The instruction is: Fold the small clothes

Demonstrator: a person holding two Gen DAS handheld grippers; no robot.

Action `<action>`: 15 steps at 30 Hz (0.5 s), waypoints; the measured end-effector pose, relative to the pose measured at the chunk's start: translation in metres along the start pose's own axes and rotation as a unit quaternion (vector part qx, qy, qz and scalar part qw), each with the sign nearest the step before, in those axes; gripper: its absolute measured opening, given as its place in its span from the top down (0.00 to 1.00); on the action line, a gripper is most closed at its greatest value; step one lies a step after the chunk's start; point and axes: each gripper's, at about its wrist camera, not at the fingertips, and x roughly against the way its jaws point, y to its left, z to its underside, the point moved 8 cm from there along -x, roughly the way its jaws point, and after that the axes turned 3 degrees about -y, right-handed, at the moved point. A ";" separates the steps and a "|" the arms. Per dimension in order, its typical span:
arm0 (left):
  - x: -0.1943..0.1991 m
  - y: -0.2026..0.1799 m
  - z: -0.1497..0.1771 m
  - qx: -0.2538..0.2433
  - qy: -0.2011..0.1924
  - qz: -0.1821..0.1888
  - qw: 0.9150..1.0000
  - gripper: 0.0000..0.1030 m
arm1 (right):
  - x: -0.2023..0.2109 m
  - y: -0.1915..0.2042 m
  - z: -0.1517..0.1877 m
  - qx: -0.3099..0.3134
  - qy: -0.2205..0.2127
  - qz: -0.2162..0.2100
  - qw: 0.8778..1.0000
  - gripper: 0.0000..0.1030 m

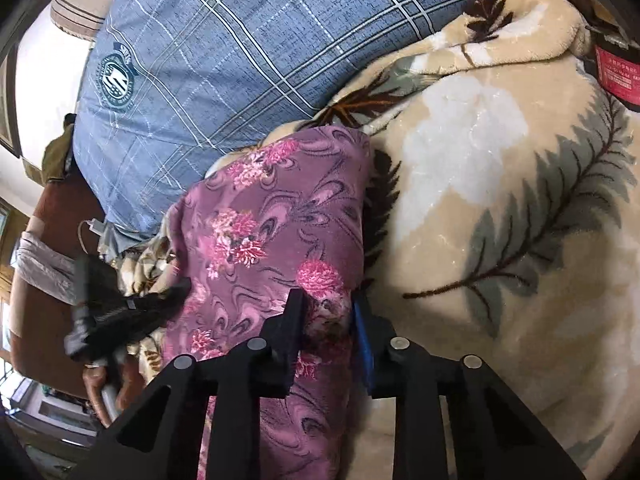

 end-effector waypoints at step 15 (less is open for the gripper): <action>0.029 -0.006 0.061 -0.010 0.031 0.013 0.999 0.52 | 0.025 0.008 0.039 -0.022 0.003 -0.028 0.999 0.37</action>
